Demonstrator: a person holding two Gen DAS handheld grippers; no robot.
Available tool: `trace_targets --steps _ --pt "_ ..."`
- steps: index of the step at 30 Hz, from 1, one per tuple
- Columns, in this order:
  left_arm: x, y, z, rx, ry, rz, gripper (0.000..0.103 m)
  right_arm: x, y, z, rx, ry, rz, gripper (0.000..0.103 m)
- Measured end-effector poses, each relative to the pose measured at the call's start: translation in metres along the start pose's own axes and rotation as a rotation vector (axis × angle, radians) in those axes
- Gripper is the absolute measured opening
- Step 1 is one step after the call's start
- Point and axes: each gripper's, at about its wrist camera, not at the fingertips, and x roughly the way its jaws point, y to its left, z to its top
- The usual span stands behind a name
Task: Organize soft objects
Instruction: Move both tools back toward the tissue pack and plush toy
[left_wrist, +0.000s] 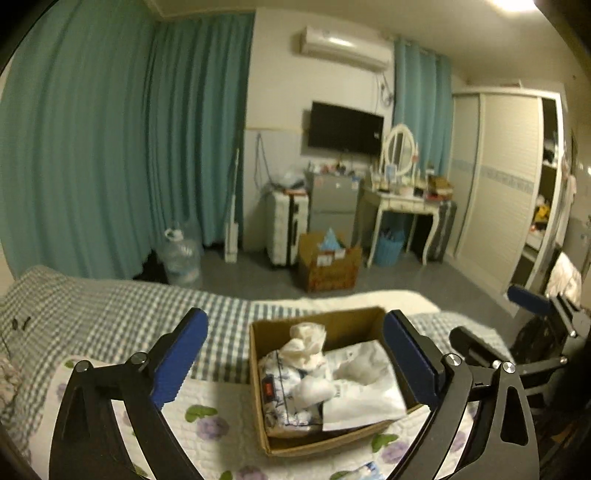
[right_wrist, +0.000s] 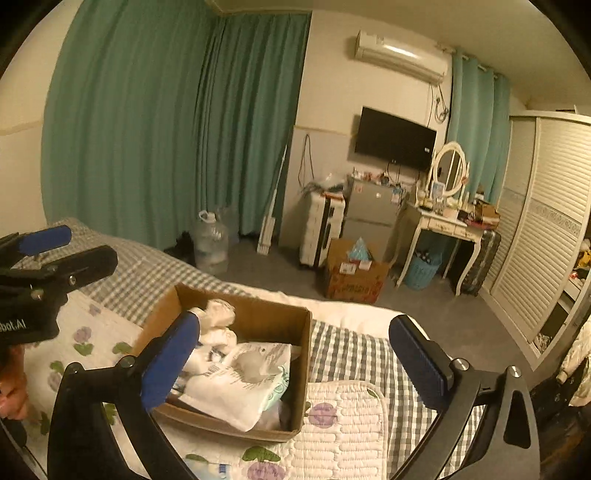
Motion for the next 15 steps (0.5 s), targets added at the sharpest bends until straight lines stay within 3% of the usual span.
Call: trace_targets --steps 11,15 --pt "-0.081 0.005 0.01 -0.06 -0.117 -0.026 0.103 -0.091 0.005 0.017 0.023 -0.137 0.006 0.103" --pt "-0.1 0.01 0.011 -0.078 -0.156 0.005 0.103 -0.12 0.002 0.018 0.056 -0.167 0.023 0.103"
